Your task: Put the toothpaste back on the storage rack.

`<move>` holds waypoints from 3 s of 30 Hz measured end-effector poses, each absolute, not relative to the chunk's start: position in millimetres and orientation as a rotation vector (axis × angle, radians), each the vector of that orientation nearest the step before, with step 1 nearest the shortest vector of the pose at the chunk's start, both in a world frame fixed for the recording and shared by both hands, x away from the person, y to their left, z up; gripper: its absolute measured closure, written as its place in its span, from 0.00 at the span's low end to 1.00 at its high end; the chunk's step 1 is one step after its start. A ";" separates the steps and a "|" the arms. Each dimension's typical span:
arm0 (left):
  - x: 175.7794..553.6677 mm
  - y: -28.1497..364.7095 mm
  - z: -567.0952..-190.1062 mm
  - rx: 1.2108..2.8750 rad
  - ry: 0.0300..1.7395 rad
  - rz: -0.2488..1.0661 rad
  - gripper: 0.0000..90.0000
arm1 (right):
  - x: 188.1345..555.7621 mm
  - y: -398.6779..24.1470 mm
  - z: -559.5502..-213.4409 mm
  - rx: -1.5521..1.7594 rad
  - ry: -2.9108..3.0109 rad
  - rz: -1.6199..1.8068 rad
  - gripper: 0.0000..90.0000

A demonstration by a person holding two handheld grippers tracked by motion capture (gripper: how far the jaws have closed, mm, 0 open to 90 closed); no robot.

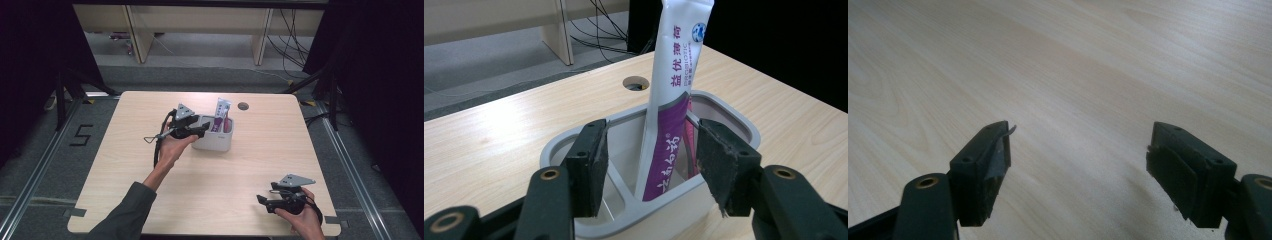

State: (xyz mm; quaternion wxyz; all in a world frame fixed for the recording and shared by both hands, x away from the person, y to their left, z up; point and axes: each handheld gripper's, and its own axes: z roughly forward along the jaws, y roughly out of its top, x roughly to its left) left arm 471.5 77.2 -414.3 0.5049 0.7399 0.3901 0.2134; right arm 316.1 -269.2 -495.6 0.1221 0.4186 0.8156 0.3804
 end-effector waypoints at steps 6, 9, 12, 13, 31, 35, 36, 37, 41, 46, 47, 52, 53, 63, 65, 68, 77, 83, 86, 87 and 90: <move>468.0 85.3 -414.7 1.772 0.949 0.526 0.50 | 316.1 -269.3 -495.4 1.223 2.378 1.112 0.29; 466.9 90.0 -416.0 1.763 0.951 0.523 0.49 | 316.1 -269.1 -495.6 1.224 2.379 1.111 0.29; 465.9 92.6 -417.6 1.773 0.960 0.522 0.48 | 316.2 -269.2 -495.5 1.227 2.378 1.113 0.29; 465.4 93.3 -417.8 1.774 0.959 0.521 0.47 | 316.1 -269.2 -495.5 1.228 2.378 1.117 0.29; 449.3 97.5 -420.3 1.778 0.952 0.480 0.37 | 315.9 -269.3 -495.3 1.226 2.375 1.109 0.29; 445.9 99.9 -421.5 1.782 0.949 0.475 0.37 | 316.3 -269.9 -495.0 1.222 2.376 1.105 0.29; 445.1 100.5 -421.9 1.781 0.947 0.473 0.37 | 316.6 -269.8 -495.3 1.223 2.381 1.115 0.29; 444.2 101.5 -422.2 1.786 0.945 0.473 0.36 | 316.5 -269.8 -495.2 1.223 2.381 1.115 0.29; 440.4 106.0 -423.7 1.791 0.943 0.468 0.34 | 316.7 -269.2 -495.9 1.220 2.374 1.121 0.29; 435.6 113.5 -423.7 1.792 0.943 0.470 0.32 | 317.6 -269.6 -495.7 1.201 2.373 1.107 0.29; 434.2 115.0 -423.5 1.792 0.949 0.472 0.32 | 317.4 -269.4 -495.6 1.207 2.372 1.108 0.29; 427.7 120.6 -423.6 1.805 0.936 0.471 0.30 | 317.4 -268.9 -495.6 1.207 2.372 1.113 0.29; 426.4 121.9 -423.7 1.807 0.931 0.472 0.30 | 316.8 -267.9 -496.0 1.220 2.372 1.120 0.29; 411.0 132.3 -424.2 1.837 0.889 0.494 0.29 | 317.4 -268.1 -495.9 1.202 2.375 1.118 0.29; 408.1 133.4 -425.9 1.837 0.881 0.490 0.28 | 318.3 -268.2 -496.7 1.187 2.372 1.135 0.29; 405.7 133.7 -430.2 1.834 0.875 0.480 0.27 | 316.8 -268.4 -495.4 1.205 2.366 1.141 0.29; 403.8 134.2 -446.6 1.839 0.856 0.455 0.24 | 317.3 -270.7 -493.6 1.192 2.343 1.135 0.29; 397.5 135.8 -455.3 1.851 0.864 0.427 0.23 | 316.9 -269.9 -493.9 1.185 2.345 1.140 0.29; 392.7 137.5 -458.1 1.861 0.870 0.418 0.22 | 315.4 -269.1 -492.9 1.207 2.353 1.148 0.29; 391.3 138.4 -459.0 1.860 0.868 0.416 0.22 | 315.7 -269.2 -492.8 1.205 2.353 1.154 0.29; 387.6 143.1 -460.8 1.866 0.857 0.405 0.22 | 317.4 -270.0 -493.9 1.185 2.349 1.144 0.29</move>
